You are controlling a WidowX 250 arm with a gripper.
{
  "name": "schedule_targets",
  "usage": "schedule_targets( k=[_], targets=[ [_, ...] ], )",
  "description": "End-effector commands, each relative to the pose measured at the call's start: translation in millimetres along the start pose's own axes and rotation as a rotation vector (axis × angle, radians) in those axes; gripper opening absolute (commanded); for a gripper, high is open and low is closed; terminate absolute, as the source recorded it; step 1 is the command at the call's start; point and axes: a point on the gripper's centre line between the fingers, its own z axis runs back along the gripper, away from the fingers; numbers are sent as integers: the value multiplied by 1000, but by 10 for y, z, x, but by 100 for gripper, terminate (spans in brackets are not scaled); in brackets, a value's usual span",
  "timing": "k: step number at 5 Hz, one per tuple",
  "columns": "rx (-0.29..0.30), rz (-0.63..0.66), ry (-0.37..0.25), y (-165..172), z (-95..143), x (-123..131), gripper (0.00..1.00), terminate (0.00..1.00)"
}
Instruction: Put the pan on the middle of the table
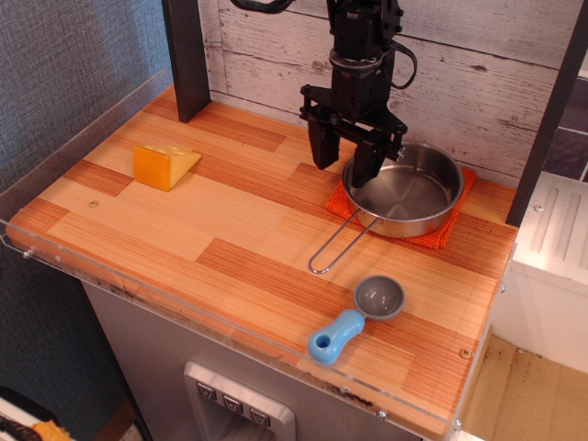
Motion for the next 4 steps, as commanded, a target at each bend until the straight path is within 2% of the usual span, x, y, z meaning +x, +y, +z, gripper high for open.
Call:
schedule_targets(
  k=[1, 2, 4],
  targets=[
    [8, -5, -63, -70, 88, 36, 0, 0],
    [1, 1, -77, -93, 112, 37, 0, 0],
    [-99, 44, -163, -29, 524, -88, 0, 0]
  ],
)
